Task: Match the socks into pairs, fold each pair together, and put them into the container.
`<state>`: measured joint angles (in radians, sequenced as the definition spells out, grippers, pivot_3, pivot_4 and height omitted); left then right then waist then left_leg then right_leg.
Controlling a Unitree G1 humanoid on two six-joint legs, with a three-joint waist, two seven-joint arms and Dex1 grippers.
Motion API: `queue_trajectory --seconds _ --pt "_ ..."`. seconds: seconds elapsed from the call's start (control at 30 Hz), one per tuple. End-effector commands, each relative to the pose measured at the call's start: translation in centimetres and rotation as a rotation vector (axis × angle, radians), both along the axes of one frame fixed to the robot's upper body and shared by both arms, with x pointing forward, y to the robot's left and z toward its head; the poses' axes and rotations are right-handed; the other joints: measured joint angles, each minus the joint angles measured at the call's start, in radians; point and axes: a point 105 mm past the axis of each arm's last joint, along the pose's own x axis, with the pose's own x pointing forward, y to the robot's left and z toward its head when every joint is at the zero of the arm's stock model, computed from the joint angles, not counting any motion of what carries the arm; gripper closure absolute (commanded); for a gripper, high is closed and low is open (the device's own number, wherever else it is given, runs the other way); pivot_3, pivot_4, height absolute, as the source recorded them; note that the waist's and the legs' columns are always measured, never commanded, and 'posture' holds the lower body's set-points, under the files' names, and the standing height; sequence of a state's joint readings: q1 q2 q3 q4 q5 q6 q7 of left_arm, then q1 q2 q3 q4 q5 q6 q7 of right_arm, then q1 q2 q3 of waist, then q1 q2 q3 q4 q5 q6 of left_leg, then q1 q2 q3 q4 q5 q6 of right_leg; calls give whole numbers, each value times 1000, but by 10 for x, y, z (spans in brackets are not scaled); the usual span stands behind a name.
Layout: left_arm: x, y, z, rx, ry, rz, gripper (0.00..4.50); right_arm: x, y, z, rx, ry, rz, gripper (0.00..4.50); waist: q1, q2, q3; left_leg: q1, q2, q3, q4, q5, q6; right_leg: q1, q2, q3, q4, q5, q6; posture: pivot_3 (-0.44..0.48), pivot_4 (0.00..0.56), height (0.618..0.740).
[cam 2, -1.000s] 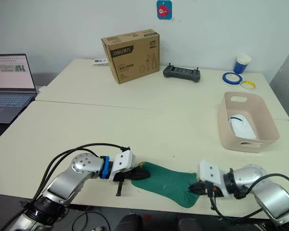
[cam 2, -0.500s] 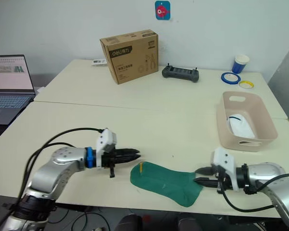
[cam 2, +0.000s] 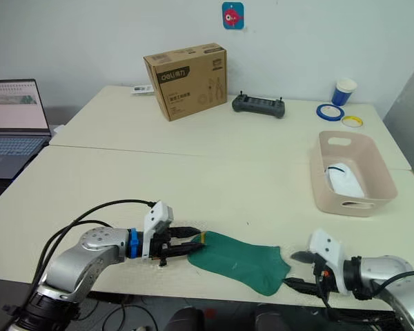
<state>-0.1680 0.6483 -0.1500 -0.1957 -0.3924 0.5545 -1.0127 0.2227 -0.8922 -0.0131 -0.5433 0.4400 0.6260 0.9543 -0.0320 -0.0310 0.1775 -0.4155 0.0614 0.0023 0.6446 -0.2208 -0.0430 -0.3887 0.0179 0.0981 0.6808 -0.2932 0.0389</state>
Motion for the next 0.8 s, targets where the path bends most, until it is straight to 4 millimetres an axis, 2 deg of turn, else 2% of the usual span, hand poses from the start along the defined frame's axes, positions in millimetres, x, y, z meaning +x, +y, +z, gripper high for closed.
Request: queue_trajectory --seconds 0.03,0.07,0.17,0.33,0.67,0.8 --pt "2 -5 0 27 -21 -19 2260 -1 4 0 0 -28 18 1082 0 0 0 0 0 0 0 0 0 0 0 0 0 1 1 0 150 740" --pt "2 -5 0 27 -22 -22 2260 -1 5 0 3 -29 18 1082 0 0 0 0 0 -1 0 0 0 0 0 -1 0 1 1 0 150 740" --pt "6 -5 3 24 -42 -10 2781 -1 9 -2 9 -32 22 1035 -1 0 0 0 0 -1 0 0 0 0 0 0 0 0 1 0 150 740" --pt "3 -3 5 22 -34 -29 2781 0 13 -1 14 -33 25 1035 -1 0 0 0 0 -1 0 0 0 0 0 0 0 0 0 0 150 740" --pt "15 5 15 23 -135 7 2781 -1 16 0 9 -25 30 1035 -1 0 0 0 0 0 0 0 0 0 0 0 0 0 0 0 150 740" --pt "15 6 10 37 -117 15 1946 -2 17 0 4 -20 39 1035 -1 0 0 0 0 0 0 0 0 0 0 0 0 0 0 0 150 740"
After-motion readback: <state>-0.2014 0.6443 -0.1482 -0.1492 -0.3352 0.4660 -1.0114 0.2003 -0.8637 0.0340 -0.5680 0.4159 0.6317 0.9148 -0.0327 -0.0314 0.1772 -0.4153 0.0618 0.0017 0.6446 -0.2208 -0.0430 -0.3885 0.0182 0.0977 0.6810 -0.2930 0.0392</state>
